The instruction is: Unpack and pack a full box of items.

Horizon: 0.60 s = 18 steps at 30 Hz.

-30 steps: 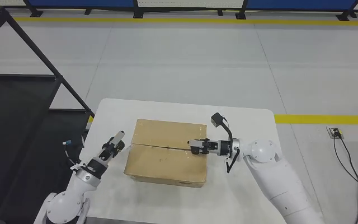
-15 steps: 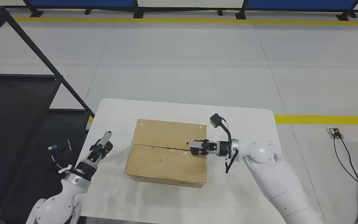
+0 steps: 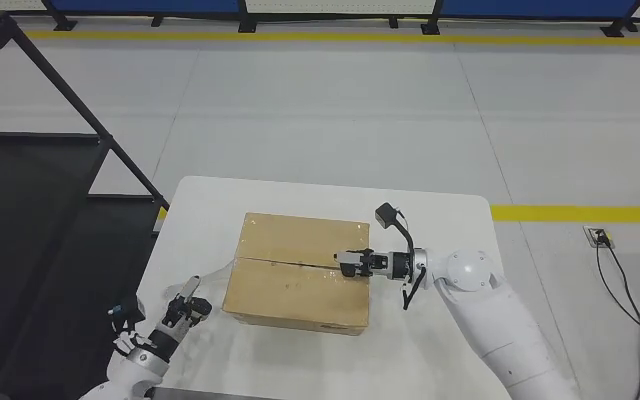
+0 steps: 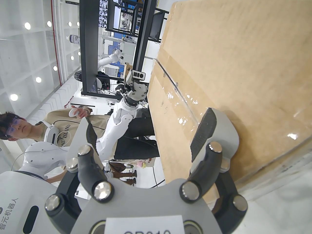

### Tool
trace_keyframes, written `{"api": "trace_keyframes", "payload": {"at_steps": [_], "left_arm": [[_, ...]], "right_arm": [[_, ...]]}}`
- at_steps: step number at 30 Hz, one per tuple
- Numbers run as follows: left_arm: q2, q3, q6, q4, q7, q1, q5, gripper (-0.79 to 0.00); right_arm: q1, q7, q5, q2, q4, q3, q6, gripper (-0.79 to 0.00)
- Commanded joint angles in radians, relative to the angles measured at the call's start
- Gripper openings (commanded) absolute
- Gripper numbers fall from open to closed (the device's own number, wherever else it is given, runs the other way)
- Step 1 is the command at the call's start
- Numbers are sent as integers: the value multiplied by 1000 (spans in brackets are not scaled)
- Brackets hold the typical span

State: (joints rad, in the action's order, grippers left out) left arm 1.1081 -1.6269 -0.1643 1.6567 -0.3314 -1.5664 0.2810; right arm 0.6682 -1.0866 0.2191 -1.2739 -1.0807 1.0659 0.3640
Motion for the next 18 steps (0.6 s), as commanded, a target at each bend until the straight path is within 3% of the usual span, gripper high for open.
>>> {"api": "trace_keyframes", "payload": {"at_steps": [1, 9, 18], "left_arm": [[5, 19, 18, -20, 24, 12, 10, 0], [28, 102, 91, -149, 152, 158, 46, 0], [51, 147, 85, -334, 110, 332, 202, 0]], "right_arm": [[0, 0, 0, 0, 0, 0, 0, 0], [0, 0, 0, 0, 0, 0, 0, 0], [0, 0, 0, 0, 0, 0, 0, 0]]}}
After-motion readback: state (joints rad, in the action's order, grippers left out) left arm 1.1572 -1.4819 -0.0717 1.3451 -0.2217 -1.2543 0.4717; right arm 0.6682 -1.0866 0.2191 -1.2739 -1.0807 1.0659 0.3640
